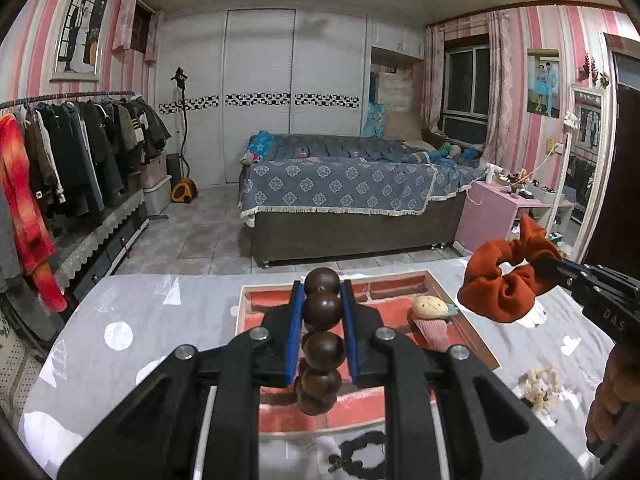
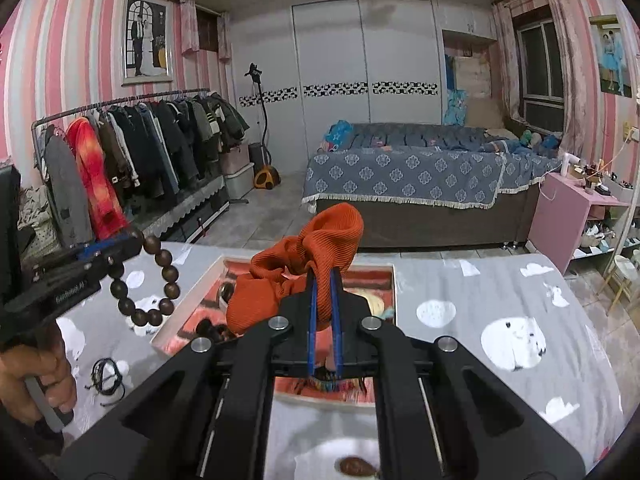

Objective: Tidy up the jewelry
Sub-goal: 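Carry the bead bracelet and orange scrunchie over the box with both tools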

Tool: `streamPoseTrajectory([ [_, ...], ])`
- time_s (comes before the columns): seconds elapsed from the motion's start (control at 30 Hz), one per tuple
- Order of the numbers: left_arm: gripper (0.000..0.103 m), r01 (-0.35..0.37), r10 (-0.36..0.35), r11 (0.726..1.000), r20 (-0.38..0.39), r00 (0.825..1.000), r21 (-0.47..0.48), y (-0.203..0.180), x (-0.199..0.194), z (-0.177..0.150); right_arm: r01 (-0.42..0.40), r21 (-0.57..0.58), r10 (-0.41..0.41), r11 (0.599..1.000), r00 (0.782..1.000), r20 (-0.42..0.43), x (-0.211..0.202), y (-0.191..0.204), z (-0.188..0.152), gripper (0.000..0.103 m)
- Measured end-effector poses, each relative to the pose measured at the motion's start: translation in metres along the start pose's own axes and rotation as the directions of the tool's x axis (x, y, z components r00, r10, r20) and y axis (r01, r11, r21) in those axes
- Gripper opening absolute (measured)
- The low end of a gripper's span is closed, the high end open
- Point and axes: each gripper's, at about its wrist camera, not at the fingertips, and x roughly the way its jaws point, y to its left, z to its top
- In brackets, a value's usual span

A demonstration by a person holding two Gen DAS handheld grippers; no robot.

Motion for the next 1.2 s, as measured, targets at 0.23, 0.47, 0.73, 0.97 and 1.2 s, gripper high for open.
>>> streamPoseTrajectory([
  [0.23, 0.019, -0.003, 0.004, 0.999, 0.015, 1.0, -0.04, 0.007, 0.021, 0.01, 0.022, 0.014, -0.022, 1.0, 1.0, 0.017, 0.026, -0.006, 0.008, 0.007],
  [0.47, 0.019, -0.047, 0.048, 0.999, 0.041, 0.998, -0.022, 0.008, 0.042, 0.018, 0.048, 0.011, -0.048, 0.999, 0.999, 0.009, 0.056, -0.01, 0.017, 0.007],
  [0.73, 0.019, -0.018, 0.019, 0.998, 0.023, 1.0, -0.057, 0.018, 0.063, 0.005, 0.072, 0.017, -0.072, 0.997, 0.997, -0.018, 0.085, -0.018, 0.008, 0.007],
  [0.97, 0.019, 0.003, -0.004, 0.998, -0.008, 1.0, -0.07, 0.021, 0.077, -0.006, 0.054, -0.025, -0.056, 0.998, 0.996, -0.07, 0.111, -0.008, -0.006, 0.007],
  [1.2, 0.019, 0.041, -0.049, 0.994, -0.08, 0.996, -0.098, 0.022, 0.102, -0.024, 0.053, -0.017, -0.055, 0.998, 0.99, -0.13, 0.131, -0.008, -0.024, 0.007],
])
